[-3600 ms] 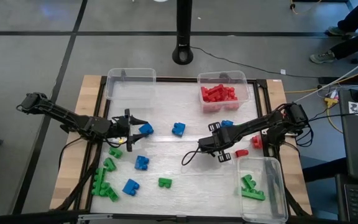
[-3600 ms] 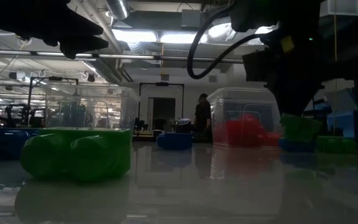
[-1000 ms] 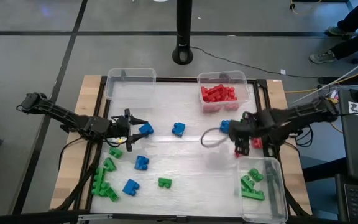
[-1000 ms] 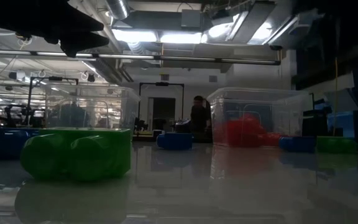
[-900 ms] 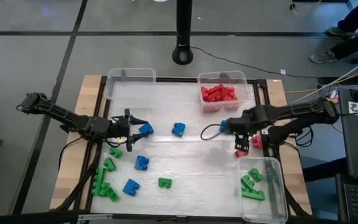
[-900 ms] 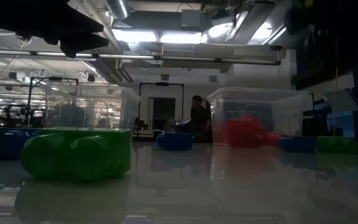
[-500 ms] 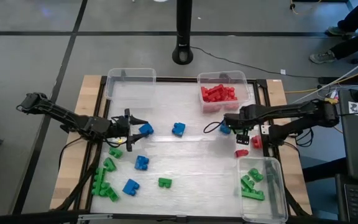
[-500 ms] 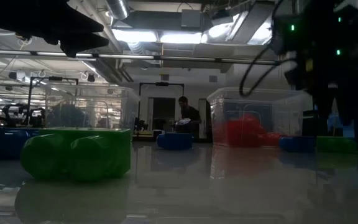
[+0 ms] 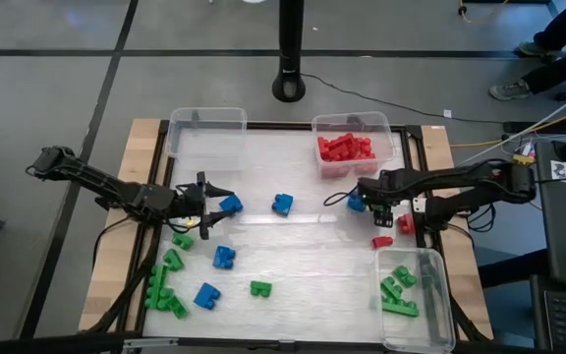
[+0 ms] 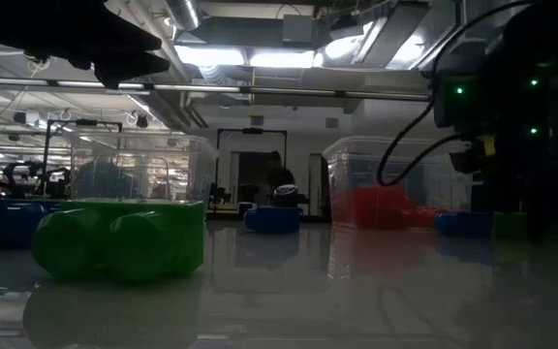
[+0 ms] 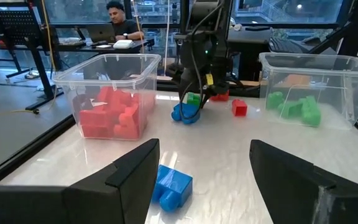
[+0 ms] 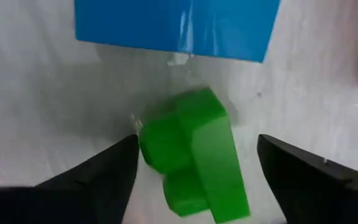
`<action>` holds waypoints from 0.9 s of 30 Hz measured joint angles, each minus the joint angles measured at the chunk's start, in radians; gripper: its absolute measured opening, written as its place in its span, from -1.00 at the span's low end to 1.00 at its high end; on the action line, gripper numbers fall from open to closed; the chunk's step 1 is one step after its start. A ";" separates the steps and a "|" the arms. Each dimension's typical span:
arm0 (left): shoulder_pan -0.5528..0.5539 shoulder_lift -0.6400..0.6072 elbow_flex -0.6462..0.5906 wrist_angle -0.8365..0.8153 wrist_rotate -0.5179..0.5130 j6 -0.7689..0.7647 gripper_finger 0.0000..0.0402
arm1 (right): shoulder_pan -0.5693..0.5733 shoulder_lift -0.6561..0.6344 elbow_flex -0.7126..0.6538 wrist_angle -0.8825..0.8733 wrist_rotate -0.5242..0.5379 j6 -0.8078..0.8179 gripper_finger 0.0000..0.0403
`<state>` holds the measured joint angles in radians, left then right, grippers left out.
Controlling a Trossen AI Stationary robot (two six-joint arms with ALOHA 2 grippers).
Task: Sort blocks
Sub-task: Put the green game piece into the bottom right transparent bin
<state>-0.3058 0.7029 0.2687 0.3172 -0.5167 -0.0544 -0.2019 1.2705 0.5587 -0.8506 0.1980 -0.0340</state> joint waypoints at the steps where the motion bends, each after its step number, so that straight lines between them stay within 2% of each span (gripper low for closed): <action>1: 0.000 0.000 0.000 0.000 0.000 0.005 0.19 | -0.004 0.000 -0.007 0.007 -0.007 -0.001 0.54; 9: 0.000 0.000 0.000 0.000 0.000 0.005 0.19 | -0.015 0.002 -0.012 0.013 -0.034 0.002 -0.15; 19: 0.000 0.000 0.000 0.001 0.000 0.002 0.19 | -0.015 0.004 0.012 -0.002 -0.048 0.010 -0.16; 27: 0.000 0.000 0.000 0.001 0.000 0.001 0.19 | 0.003 0.003 0.197 -0.142 -0.105 0.029 -0.16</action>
<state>-0.3058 0.7029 0.2687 0.3183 -0.5167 -0.0532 -0.1993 1.2731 0.7554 -0.9924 0.0926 -0.0050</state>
